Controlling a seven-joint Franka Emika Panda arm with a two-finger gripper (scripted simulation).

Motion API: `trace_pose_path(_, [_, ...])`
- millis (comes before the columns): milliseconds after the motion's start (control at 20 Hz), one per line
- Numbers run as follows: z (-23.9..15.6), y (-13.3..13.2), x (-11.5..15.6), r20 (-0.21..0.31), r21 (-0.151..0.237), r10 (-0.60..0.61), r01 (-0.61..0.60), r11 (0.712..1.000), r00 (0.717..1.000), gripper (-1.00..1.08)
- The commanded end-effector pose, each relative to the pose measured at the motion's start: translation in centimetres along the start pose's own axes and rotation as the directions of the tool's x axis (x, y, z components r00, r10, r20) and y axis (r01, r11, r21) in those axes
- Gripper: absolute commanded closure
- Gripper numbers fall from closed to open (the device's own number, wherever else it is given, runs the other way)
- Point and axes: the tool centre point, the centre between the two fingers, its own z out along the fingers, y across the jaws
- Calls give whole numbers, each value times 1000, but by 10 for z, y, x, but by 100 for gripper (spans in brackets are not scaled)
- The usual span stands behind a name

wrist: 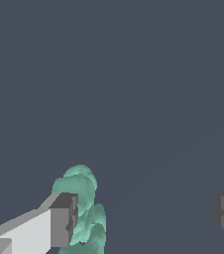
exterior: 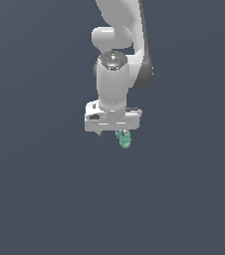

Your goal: Pick up the object and move it to a goal position.

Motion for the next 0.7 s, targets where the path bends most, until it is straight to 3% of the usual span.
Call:
trace_pose_path(0, [6,-11,-11,7,4,-42,41,999,999,-92])
trace_pose_path(650, [31,-59,-67,34,25,-233,232,972,972,-92])
